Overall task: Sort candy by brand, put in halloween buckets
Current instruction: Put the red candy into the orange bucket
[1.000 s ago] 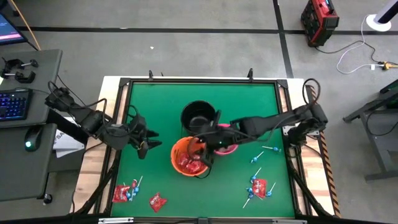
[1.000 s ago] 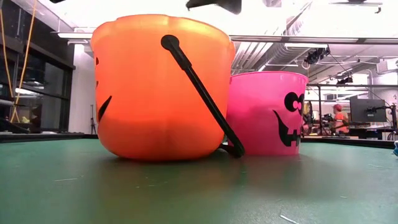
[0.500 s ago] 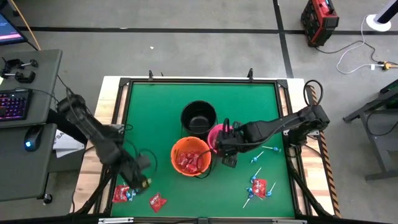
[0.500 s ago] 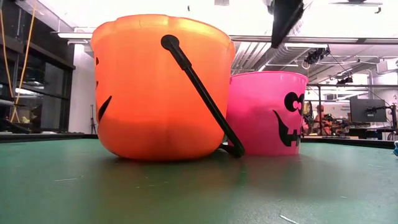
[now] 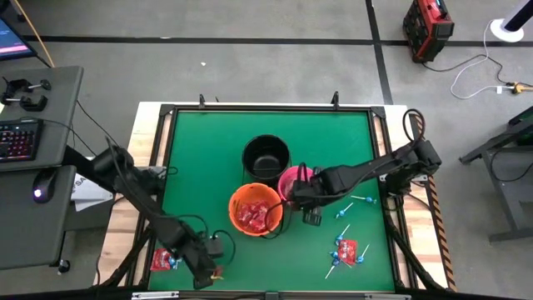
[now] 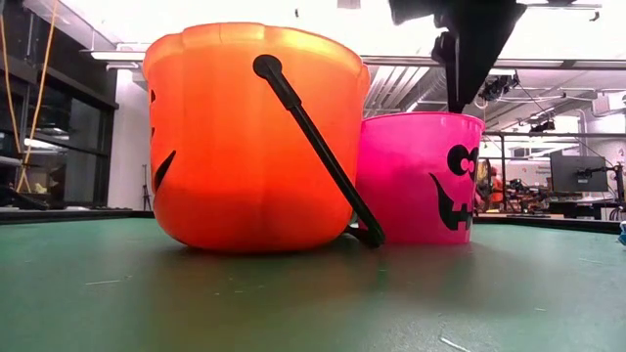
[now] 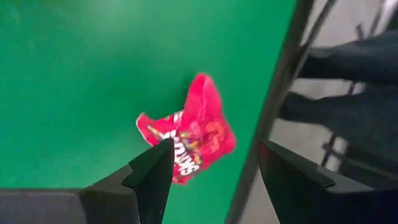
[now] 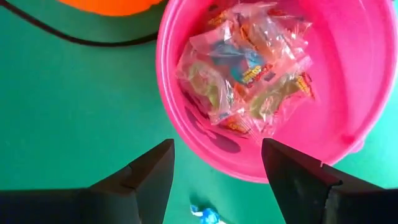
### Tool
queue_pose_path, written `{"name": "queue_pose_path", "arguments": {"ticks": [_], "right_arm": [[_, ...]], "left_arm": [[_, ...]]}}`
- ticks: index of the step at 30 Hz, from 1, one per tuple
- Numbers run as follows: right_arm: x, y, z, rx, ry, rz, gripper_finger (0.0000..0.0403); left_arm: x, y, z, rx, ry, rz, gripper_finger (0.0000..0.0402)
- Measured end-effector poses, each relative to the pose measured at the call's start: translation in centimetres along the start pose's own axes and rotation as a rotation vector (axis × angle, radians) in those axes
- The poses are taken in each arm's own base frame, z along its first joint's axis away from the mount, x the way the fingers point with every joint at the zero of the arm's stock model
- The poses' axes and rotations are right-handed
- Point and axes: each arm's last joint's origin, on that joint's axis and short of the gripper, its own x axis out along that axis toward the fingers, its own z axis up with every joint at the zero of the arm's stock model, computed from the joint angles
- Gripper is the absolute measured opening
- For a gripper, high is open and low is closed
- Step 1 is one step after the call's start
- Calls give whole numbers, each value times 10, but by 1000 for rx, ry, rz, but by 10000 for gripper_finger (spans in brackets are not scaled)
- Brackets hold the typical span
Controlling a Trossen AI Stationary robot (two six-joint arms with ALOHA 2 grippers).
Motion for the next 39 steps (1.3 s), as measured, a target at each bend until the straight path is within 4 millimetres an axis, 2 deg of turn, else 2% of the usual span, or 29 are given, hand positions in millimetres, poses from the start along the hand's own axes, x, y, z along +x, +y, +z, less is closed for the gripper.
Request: {"name": "queue_pose_path", "arguments": {"ticks": [9,11,13,15,17,18,21,25,28,30,32,36,39], "right_arm": [[0,0,-1,-98,8,-9,236],[0,-1,-1,-105,9,-10,236],[0,-1,-2,-107,19,-14,236],[0,-2,-4,-111,42,-26,236],[-1,-4,-8,-126,78,-44,236],[-1,-4,-10,-136,100,-54,236],[-2,-7,-17,-167,163,-100,236],[-5,-9,-23,-145,197,-151,236],[-11,-8,-26,-92,171,-149,236],[-17,-7,-31,-57,154,-144,236],[-25,-5,-38,-26,139,-140,236],[-44,-7,-54,74,116,-153,236],[-56,-9,-65,176,90,-156,236]], "left_arm": [[41,5,-9,10,12,126,215],[42,6,-7,-7,10,129,195],[39,7,-5,-13,1,127,154],[28,8,-3,-10,-27,129,87],[5,6,2,4,-69,86,27],[-9,6,4,8,-92,75,17],[-55,18,10,19,-183,110,28],[-125,34,24,50,-431,120,21],[-158,44,36,124,-617,121,5],[-168,48,46,208,-683,137,4],[-167,54,56,288,-665,160,10],[-144,62,81,338,-551,170,39],[-124,66,99,374,-509,184,78]]}}
